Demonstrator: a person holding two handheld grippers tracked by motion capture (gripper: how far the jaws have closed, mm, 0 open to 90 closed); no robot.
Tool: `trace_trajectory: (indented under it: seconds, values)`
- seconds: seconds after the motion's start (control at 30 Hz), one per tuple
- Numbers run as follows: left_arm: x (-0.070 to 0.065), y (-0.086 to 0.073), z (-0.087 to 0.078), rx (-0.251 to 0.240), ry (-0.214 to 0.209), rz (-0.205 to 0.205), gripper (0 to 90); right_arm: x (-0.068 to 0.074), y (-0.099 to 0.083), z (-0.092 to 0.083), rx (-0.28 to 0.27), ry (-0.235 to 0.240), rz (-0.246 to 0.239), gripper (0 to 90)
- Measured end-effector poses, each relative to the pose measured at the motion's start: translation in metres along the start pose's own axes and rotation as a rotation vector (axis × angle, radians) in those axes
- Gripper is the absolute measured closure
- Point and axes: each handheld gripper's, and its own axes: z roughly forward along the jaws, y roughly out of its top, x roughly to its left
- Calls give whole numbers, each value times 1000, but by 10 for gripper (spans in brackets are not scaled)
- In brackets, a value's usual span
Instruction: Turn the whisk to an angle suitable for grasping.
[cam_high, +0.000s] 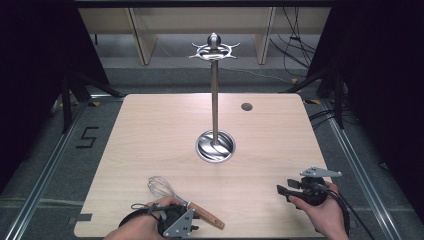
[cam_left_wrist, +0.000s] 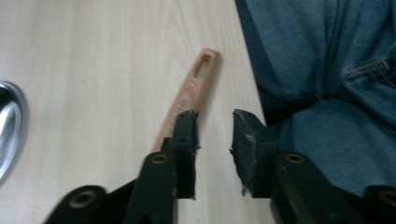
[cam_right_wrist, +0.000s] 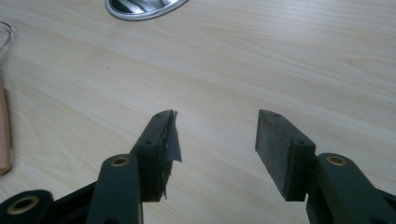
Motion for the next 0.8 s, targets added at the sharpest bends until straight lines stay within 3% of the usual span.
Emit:
trace_trajectory:
  seconds: [0.03,0.07,0.17,0.2,0.23,0.37,0.4,0.43,0.47,0.5,0.53,0.6,0.8]
  values:
    - [0,2,3,20,-28,-23,780,0,0,-1,3,-6,0,482]
    - [0,4,6,48,-28,-26,818,0,0,-1,3,-11,0,482]
    - [0,12,14,119,-69,-87,889,-1,0,0,-7,-5,-8,481]
    - [0,12,14,119,-69,-87,891,-1,0,0,-7,-5,-8,481]
    - [3,17,19,159,-73,-79,892,0,0,-1,1,-9,-2,482]
    - [8,20,26,216,-73,-93,892,-1,0,-1,-2,-5,-1,481]
    - [8,20,30,202,-71,-144,893,-1,0,-1,-2,-5,-1,481]
    - [12,21,31,236,-76,-124,893,-1,0,-1,1,-8,-1,482]
    - [14,21,33,250,-77,-131,893,-1,0,-1,0,-4,-1,481]
    - [18,23,37,263,-84,-172,893,-1,0,-1,2,-8,-2,481]
    - [18,23,37,263,-84,-172,893,-1,0,-1,2,-8,-2,481]
    - [19,25,43,286,-86,-232,893,-1,0,0,-1,-7,-9,482]
    - [27,31,50,291,-64,-285,894,-1,0,0,-4,-1,-4,482]
